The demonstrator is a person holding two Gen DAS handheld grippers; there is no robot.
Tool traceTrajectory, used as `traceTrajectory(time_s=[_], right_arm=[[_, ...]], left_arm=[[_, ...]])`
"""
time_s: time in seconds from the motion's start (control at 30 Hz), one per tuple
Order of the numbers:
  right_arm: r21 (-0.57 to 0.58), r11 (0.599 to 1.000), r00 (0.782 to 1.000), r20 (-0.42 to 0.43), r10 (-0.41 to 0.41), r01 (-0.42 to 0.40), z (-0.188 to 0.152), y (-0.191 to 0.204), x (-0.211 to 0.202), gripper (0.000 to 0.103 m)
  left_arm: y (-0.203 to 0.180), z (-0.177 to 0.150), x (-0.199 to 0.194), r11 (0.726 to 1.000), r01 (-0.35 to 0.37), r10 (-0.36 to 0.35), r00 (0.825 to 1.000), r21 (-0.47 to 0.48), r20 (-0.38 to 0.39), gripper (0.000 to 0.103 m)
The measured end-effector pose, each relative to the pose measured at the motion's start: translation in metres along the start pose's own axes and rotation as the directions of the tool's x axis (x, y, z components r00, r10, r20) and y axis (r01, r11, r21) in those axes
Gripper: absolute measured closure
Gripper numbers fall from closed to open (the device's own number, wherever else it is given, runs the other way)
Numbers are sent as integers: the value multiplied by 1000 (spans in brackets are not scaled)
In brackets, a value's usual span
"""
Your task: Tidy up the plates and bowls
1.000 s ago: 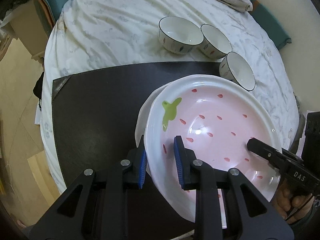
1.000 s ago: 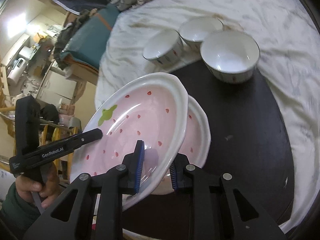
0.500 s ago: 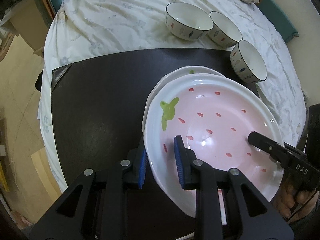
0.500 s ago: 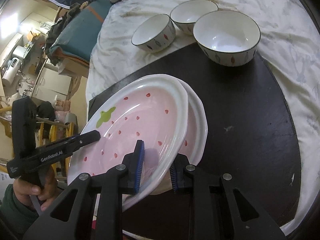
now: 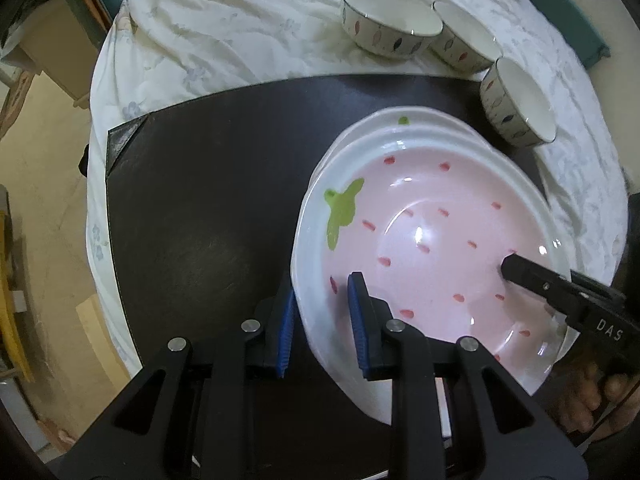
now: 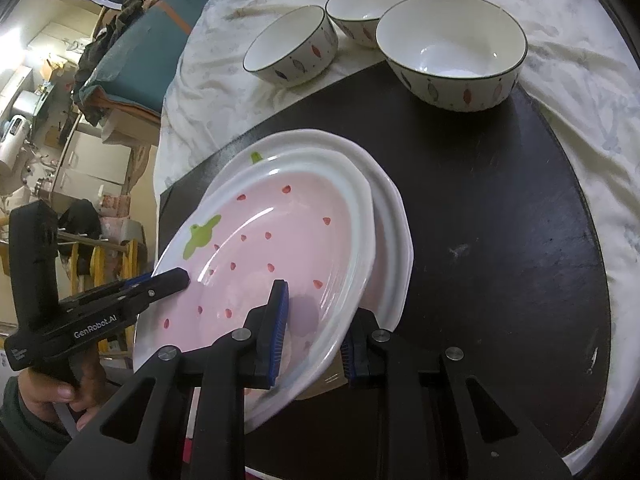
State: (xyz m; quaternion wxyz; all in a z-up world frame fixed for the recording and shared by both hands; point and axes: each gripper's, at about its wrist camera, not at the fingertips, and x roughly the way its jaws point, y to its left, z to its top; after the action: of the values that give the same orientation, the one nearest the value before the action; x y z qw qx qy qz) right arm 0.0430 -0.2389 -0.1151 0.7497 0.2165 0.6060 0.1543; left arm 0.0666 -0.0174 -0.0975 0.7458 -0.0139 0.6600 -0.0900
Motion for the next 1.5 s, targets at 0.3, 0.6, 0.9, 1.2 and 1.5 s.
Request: traceTrajectory(time_s=[0.3,0.6,0.9,1.2,1.5], right_arm=[[4,1000,999,-38,-31,31,-2,-6,10,78],[23,999,997,-64,-32,34,2,-8,11,78],[39,999,992,-129,8,-3,-1,-11,9,76],[128,990,987,-139,84,-66,-8,-22,-2,77],[250,960,982,-110,156,-125,-9,-35,-2,78]], left_arm=[[-8,-2,6,999,-32,32,999,42,1,83],[-9,4,8,996,-69,69,998,49,9,79],[-6,6,12,994,-97,98,995,44,-12,66],[8,12,15,999,-41,40,998,-32,-44,65],[20,9,4,997,-13,14,1000,-80,12,59]])
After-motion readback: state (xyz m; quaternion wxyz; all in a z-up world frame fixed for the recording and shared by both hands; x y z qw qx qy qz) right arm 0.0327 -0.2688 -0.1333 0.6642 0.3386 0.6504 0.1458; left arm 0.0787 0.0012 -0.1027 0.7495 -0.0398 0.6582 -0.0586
